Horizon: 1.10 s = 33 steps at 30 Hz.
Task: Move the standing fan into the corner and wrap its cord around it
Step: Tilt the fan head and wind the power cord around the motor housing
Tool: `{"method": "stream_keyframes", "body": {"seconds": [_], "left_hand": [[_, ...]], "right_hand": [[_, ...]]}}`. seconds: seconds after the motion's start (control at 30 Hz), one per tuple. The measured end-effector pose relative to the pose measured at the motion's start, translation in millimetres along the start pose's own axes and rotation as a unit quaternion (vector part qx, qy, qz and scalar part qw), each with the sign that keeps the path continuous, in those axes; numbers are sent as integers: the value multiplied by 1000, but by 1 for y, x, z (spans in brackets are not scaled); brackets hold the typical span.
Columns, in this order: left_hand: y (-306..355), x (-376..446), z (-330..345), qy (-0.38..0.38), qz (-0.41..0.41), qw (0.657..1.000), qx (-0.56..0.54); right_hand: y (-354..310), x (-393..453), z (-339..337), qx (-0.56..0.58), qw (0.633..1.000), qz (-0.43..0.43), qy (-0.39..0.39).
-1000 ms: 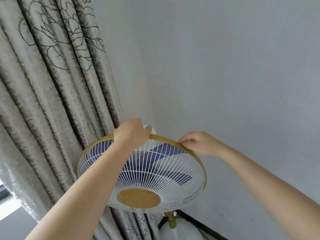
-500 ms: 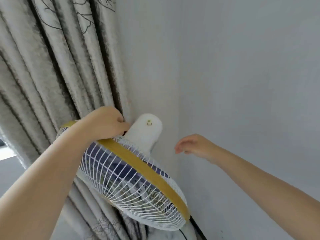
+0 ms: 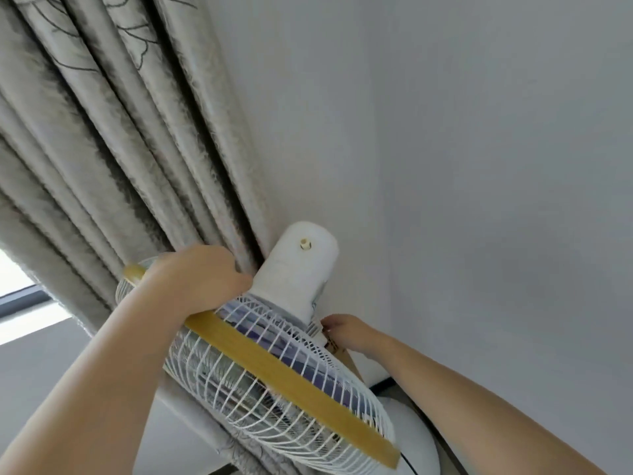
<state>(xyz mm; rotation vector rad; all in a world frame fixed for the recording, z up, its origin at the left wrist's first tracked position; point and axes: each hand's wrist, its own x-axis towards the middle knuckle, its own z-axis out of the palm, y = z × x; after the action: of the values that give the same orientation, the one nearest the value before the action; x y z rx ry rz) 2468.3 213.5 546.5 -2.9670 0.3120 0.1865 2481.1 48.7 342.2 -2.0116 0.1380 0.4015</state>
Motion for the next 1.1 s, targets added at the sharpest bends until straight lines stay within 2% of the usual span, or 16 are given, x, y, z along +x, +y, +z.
{"method": "stream_keyframes", "body": {"seconds": [0.07, 0.1, 0.2, 0.27, 0.37, 0.43, 0.53, 0.67, 0.73, 0.83, 0.9, 1.0, 1.07, 1.1], "left_hand": [[-6, -4, -1, -9, 0, 1000, -24], [-8, -8, 0, 11, -3, 999, -39], [-9, -22, 2, 172, -13, 981, -94], [-2, -35, 4, 213, -25, 972, -94], [22, -58, 19, 177, 31, 984, 1], [36, -71, 26, 121, 70, 987, 77], [47, -77, 23, 26, 58, 987, 145], [100, -70, 52, -50, 9, 954, 295], [131, -69, 84, -66, 42, 941, 330], [165, -64, 147, -109, 113, 895, 417], [180, -59, 191, -142, 140, 883, 424], [192, -44, 249, -180, 125, 871, 441], [199, -35, 264, -232, 75, 864, 440], [201, -31, 271, -255, 37, 891, 373]], "right_hand": [[7, 0, -2, 21, 1000, 18, -7], [12, -2, -2, 29, 999, 30, -12], [22, -6, -6, 34, 997, 62, -28], [26, -8, -10, 24, 997, 68, -26], [28, -19, -19, 15, 997, 74, -22], [32, -27, -26, 14, 997, 77, -27], [42, -34, -34, 28, 995, 89, -21], [62, -48, -39, 35, 992, 120, -9], [74, -58, -43, 39, 990, 136, -2], [94, -71, -53, 62, 986, 153, 20], [109, -77, -58, 78, 985, 154, 28], [143, -80, -54, 105, 980, 165, 41], [171, -73, -42, 101, 977, 183, 42], [183, -70, -33, 83, 978, 188, 39]]}}
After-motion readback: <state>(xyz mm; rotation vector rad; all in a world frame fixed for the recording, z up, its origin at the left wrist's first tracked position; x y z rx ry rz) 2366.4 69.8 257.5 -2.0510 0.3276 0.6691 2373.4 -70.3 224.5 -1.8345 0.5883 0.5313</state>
